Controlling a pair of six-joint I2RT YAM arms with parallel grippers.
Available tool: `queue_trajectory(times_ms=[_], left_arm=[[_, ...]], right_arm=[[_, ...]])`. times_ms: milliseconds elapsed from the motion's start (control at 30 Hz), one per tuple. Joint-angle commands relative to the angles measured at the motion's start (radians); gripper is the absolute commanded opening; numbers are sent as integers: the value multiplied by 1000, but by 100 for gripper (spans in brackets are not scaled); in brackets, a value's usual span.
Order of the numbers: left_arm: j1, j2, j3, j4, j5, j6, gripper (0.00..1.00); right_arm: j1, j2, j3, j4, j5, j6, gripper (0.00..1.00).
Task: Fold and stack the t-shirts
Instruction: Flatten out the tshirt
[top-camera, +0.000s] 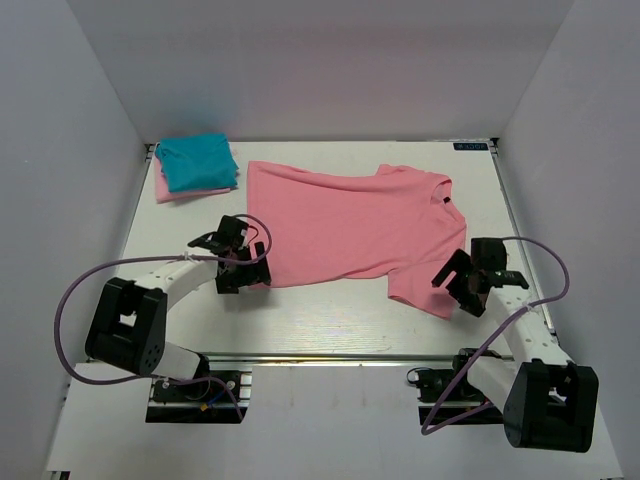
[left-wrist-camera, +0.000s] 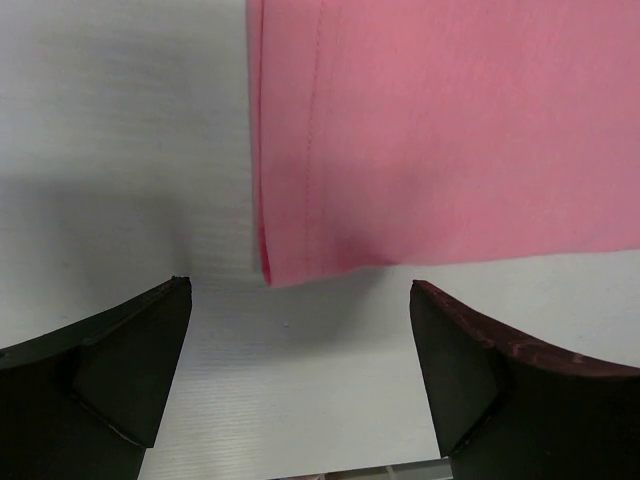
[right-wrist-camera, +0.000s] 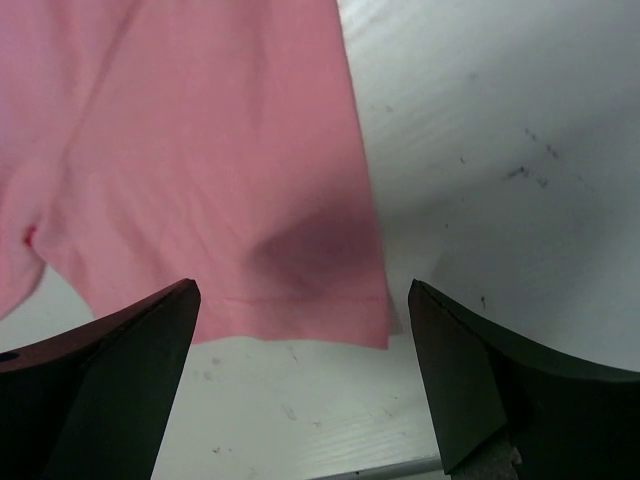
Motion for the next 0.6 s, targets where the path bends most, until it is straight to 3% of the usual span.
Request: queue_trajectory(times_ms=[0, 200, 267, 433, 500, 567], left_arm=[[-10, -63, -29, 72, 2, -47, 100], [-10, -38, -29, 148, -12, -47, 94], [-10, -2, -20, 148, -12, -47, 85], [-10, 35, -51, 208, 37, -4, 46], [-10, 25, -78, 248, 74, -4, 36], [-10, 25, -89, 262, 74, -4, 11]], right_arm=[[-1, -40, -41, -13, -22, 45, 90], [1, -57, -44, -10, -13, 45, 90], [-1, -54, -41, -10, -12, 44, 90], [1, -54, -43, -24, 19, 44, 90], [-1, -56, -44, -25, 16, 48, 90], [-1, -56, -51, -18, 8, 50, 90]])
